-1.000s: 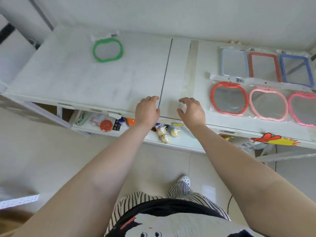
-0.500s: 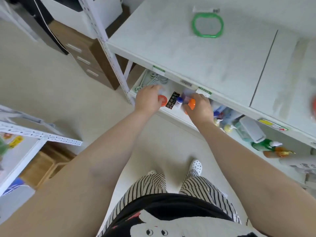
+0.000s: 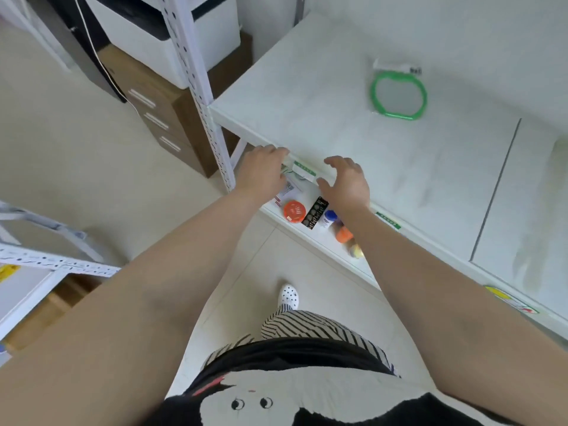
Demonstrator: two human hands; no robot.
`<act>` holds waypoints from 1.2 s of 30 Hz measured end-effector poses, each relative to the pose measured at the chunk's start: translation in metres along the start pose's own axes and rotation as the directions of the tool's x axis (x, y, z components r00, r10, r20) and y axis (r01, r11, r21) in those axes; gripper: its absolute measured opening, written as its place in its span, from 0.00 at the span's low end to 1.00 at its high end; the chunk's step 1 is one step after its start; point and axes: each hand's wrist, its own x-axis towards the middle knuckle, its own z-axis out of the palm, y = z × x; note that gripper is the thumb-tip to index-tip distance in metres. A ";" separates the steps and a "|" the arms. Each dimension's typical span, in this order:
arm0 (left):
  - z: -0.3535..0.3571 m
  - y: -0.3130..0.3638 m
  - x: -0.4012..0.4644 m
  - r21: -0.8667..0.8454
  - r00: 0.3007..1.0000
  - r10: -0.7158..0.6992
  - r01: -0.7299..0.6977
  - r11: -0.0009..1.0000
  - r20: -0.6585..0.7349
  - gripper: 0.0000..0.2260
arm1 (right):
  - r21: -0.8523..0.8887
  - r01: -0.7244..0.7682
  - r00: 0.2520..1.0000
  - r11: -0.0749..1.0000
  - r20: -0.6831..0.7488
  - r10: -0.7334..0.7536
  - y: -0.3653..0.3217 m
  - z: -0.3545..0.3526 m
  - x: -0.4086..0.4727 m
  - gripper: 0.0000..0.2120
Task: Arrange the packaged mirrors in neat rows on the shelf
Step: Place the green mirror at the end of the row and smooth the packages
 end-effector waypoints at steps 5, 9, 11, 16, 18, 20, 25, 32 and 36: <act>-0.007 -0.011 0.056 -0.008 1.000 0.008 -0.008 1.000 -0.019 0.23 | -0.024 0.004 1.000 1.000 -0.014 -0.005 -0.005 -0.003 0.056 0.20; -0.010 -0.017 0.092 -0.010 1.000 0.023 -0.023 1.000 0.005 0.23 | -0.047 -0.049 0.999 0.998 -0.018 0.048 -0.005 -0.006 0.086 0.20; -0.010 -0.021 0.111 -0.003 0.999 0.044 -0.044 0.999 0.021 0.23 | -0.059 -0.079 0.997 0.995 -0.025 0.077 -0.005 -0.005 0.098 0.20; -0.015 -0.026 0.165 -0.013 0.987 0.146 -0.145 0.989 0.065 0.23 | -0.040 -0.204 0.975 0.978 -0.100 0.199 -0.007 -0.005 0.129 0.20; -0.018 -0.028 0.187 -0.014 0.973 0.219 -0.218 0.976 0.077 0.23 | -0.026 -0.269 0.953 0.963 -0.153 0.262 -0.008 -0.004 0.140 0.20; -0.020 -0.030 0.208 -0.012 0.951 0.294 -0.295 0.956 0.098 0.23 | -0.011 -0.345 0.919 0.939 -0.207 0.335 -0.010 -0.003 0.148 0.20; -0.023 -0.042 0.249 0.002 0.905 0.393 -0.398 0.917 0.162 0.23 | 0.030 -0.491 0.830 0.870 -0.288 0.478 -0.016 0.002 0.155 0.20; -0.007 -0.008 0.267 -0.090 0.865 0.446 -0.437 0.895 0.230 0.21 | 0.050 -0.629 0.718 0.776 -0.347 0.604 0.007 -0.011 0.144 0.22; 0.006 0.027 0.276 -0.205 0.885 0.393 -0.348 0.915 0.251 0.20 | 0.052 -0.674 0.672 0.737 -0.370 0.641 0.034 -0.030 0.149 0.22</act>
